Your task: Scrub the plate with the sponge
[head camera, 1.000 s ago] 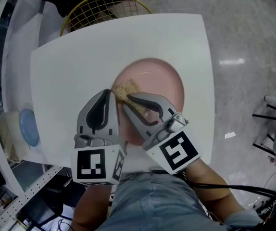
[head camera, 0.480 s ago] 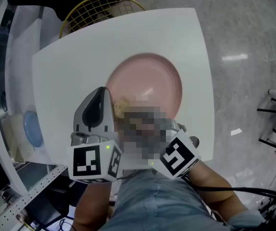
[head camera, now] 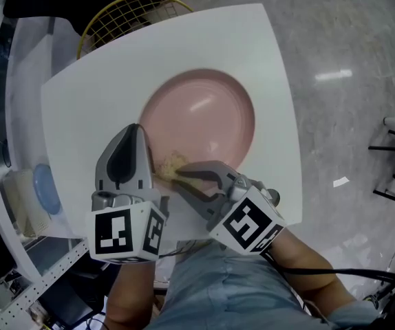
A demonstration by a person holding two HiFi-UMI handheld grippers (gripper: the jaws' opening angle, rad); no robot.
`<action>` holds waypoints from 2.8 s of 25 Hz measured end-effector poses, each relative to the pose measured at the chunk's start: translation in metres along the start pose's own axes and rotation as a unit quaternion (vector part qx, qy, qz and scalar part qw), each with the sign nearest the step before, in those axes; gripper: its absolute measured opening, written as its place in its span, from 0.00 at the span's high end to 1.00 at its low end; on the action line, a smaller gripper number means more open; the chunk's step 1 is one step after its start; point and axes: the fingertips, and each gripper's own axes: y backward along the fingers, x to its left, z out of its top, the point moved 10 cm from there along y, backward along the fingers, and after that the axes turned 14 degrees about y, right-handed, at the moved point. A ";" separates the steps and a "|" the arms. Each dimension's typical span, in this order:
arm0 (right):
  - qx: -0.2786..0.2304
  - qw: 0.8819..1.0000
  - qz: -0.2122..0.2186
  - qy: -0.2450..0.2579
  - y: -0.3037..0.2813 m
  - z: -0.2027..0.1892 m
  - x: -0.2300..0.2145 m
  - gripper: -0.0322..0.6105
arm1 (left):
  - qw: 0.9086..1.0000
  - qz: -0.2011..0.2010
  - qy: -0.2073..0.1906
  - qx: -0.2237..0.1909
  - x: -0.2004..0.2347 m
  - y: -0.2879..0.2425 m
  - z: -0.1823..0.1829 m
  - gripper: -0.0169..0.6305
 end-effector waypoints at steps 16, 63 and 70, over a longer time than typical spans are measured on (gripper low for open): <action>0.061 0.993 -0.066 -0.070 0.040 -0.031 -0.014 0.87 | 1.000 -0.006 0.014 0.007 -0.004 0.005 -0.004 0.94; 0.063 0.953 -0.281 -0.091 0.037 -0.005 -0.142 0.87 | 0.998 -0.045 0.032 0.010 0.000 -0.010 0.007 0.94; 0.054 0.958 -0.272 -0.068 0.020 0.012 -0.143 0.87 | 0.998 -0.049 0.037 0.012 0.003 -0.008 0.005 0.94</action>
